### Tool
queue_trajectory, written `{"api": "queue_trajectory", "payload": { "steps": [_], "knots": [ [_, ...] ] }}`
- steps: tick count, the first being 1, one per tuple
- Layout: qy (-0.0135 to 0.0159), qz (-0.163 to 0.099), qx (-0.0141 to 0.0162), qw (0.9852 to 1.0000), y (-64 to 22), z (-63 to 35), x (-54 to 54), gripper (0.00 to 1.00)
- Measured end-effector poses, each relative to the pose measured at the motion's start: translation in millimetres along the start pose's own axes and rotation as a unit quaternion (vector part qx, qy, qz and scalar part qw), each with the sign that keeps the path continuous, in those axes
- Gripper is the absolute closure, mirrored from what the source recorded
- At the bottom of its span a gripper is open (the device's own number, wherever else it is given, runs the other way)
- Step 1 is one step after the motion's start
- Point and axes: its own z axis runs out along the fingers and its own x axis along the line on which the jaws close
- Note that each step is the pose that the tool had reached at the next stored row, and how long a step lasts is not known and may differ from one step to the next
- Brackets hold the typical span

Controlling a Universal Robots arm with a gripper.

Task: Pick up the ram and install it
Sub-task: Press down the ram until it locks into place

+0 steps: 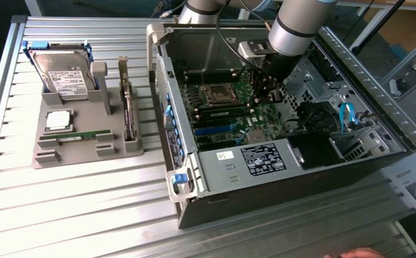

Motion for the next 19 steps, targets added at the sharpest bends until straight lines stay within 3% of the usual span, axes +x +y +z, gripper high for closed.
{"api": "queue_trajectory", "payload": {
  "steps": [19],
  "knots": [
    [0.0001,0.000,0.0000,1.0000,0.1,4.2,-1.9,0.90]
  ]
}}
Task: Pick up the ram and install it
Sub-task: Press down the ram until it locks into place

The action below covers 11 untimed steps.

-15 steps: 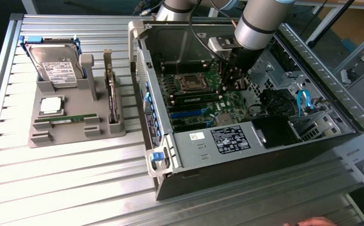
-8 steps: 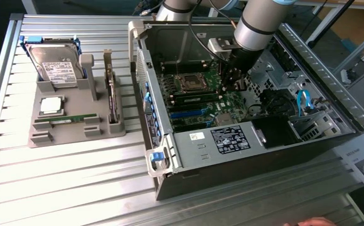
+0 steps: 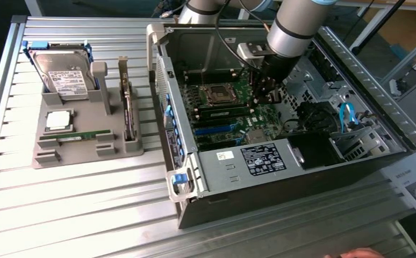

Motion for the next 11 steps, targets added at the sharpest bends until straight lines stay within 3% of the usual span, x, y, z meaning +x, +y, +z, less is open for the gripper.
{"api": "queue_trajectory", "payload": {
  "steps": [11],
  "knots": [
    [0.0000,0.000,0.0000,1.0000,0.0,2.5,-0.1,0.90]
  ]
}}
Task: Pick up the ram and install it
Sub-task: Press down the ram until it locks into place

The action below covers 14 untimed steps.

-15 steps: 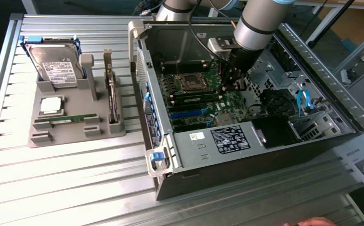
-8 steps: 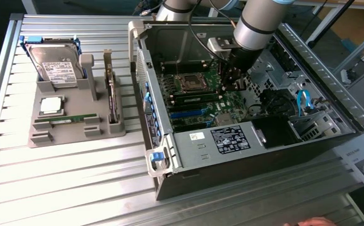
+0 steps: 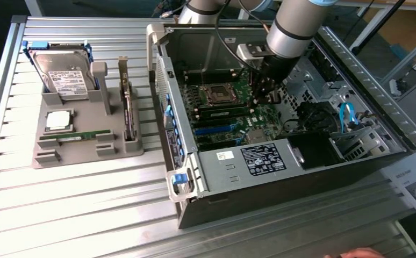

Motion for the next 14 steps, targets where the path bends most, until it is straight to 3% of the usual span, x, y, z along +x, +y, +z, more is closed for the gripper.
{"api": "queue_trajectory", "payload": {
  "steps": [14],
  "knots": [
    [0.0000,0.000,0.0000,1.0000,0.0,2.3,0.1,0.90]
  ]
}}
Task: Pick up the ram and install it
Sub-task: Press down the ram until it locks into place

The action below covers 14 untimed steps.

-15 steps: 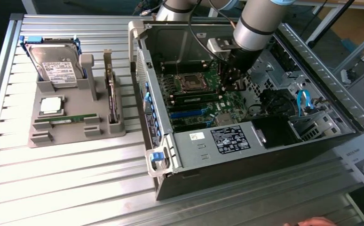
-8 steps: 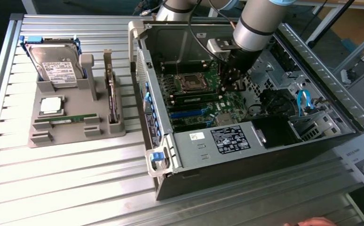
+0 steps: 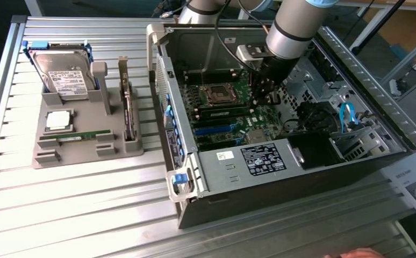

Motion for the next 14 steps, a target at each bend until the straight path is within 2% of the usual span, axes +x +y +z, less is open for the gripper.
{"api": "queue_trajectory", "payload": {
  "steps": [14],
  "knots": [
    [0.0000,0.000,0.0000,1.0000,0.0,1.8,0.1,0.90]
  ]
}}
